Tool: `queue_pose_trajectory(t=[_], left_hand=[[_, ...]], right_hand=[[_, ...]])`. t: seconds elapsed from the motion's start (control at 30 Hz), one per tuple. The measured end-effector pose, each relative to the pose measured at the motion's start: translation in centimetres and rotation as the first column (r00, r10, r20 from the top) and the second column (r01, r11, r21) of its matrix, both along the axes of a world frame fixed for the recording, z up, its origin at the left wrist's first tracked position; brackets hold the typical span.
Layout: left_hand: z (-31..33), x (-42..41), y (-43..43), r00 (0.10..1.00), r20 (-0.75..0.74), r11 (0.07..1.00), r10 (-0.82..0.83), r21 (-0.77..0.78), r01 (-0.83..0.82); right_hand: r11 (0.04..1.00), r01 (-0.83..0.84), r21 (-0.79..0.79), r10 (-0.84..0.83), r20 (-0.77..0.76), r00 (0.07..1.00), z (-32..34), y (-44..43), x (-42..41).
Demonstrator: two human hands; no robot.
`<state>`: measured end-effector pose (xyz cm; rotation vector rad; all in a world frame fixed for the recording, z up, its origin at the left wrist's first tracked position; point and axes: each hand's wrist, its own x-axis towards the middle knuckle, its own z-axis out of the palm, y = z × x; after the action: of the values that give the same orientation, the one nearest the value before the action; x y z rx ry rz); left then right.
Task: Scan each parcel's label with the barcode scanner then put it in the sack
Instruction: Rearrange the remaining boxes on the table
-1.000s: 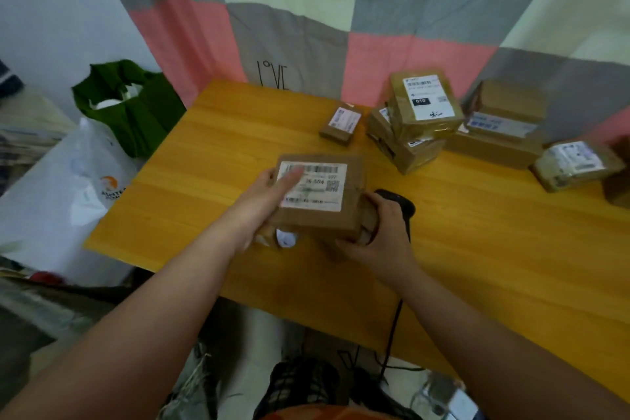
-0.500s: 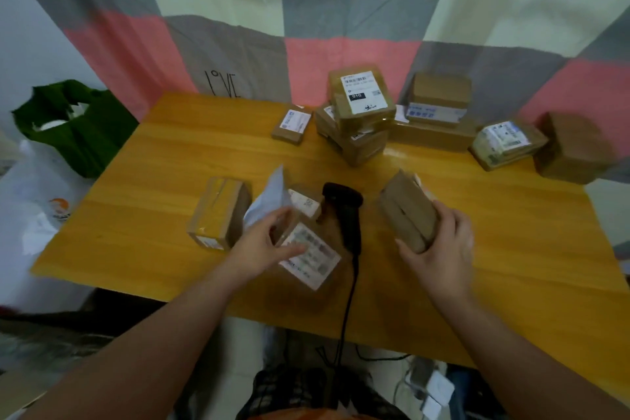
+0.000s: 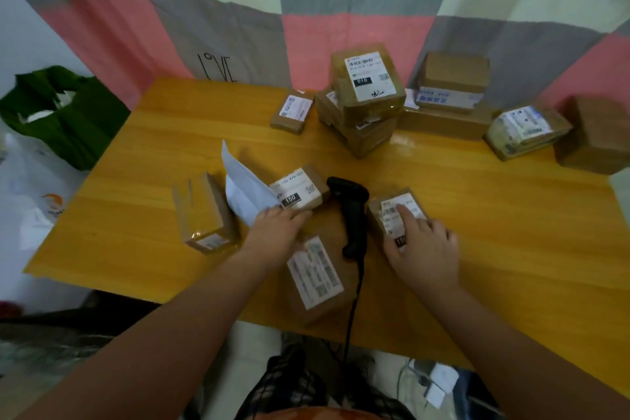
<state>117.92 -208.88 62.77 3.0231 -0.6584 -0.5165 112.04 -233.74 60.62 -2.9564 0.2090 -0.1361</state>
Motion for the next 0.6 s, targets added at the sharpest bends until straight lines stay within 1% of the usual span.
queue_pose_trajectory(t=[0.03,0.07,0.13,0.17,0.23,0.27,0.3,0.33,0.37,0.43,0.47,0.5,0.53,0.6], left_hand=[[-0.1,0.4,0.2,1.0,0.018,1.0,0.003,-0.009,-0.003],[-0.1,1.0,0.2,0.998,0.063,0.998,0.013,-0.056,-0.009],[0.5,3.2,0.1,0.978,0.203,0.964,0.039,-0.265,0.016],[0.9,4.9,0.0,0.958,0.282,0.941,0.06,-0.337,0.04],[1.8,9.3,-0.2,0.887,0.447,0.905,0.119,-0.415,0.088],[2.4,11.1,-0.4,0.861,0.488,0.9,0.144,-0.426,0.091],[2.8,13.2,-0.6,0.863,0.478,0.899,0.164,-0.433,0.069],[3.1,15.6,-0.8,0.884,0.429,0.899,0.187,-0.437,0.022],[3.0,17.9,-0.9,0.918,0.33,0.903,0.22,-0.426,-0.064],[1.8,22.3,-0.9,0.951,0.088,0.896,0.296,-0.372,-0.244],[0.8,24.3,-0.7,0.949,-0.026,0.893,0.314,-0.331,-0.305],[-0.2,25.8,-0.5,0.939,-0.117,0.892,0.323,-0.294,-0.343],[-1.3,27.3,-0.4,0.923,-0.188,0.891,0.334,-0.256,-0.375],[-3.0,29.2,-0.2,0.882,-0.304,0.881,0.361,-0.199,-0.429]], right_hand=[[0.999,0.003,0.045,-0.002,-0.012,1.0,0.6,0.0,0.8],[0.995,-0.001,0.102,0.002,-0.006,1.0,1.1,0.0,1.7],[0.97,0.008,0.244,-0.014,0.023,1.0,2.4,0.3,4.4],[0.947,0.033,0.32,-0.042,0.022,0.999,3.1,0.5,6.2],[0.872,0.121,0.474,-0.137,-0.001,0.991,4.1,1.1,10.9],[0.817,0.166,0.552,-0.184,-0.022,0.983,4.6,1.3,12.9],[0.765,0.199,0.612,-0.225,-0.035,0.974,5.1,1.5,15.1],[0.714,0.228,0.661,-0.257,-0.055,0.965,5.3,1.5,17.5],[0.682,0.264,0.682,-0.283,-0.087,0.955,5.7,1.4,19.6],[0.647,0.341,0.682,-0.321,-0.161,0.933,5.4,0.7,23.8],[0.616,0.378,0.691,-0.343,-0.197,0.918,5.0,0.2,25.5],[0.565,0.398,0.722,-0.358,-0.22,0.907,4.8,-0.2,26.8],[0.5,0.395,0.771,-0.352,-0.236,0.906,4.2,-0.9,27.8],[0.408,0.389,0.826,-0.286,-0.289,0.913,4.0,-1.9,28.6]])
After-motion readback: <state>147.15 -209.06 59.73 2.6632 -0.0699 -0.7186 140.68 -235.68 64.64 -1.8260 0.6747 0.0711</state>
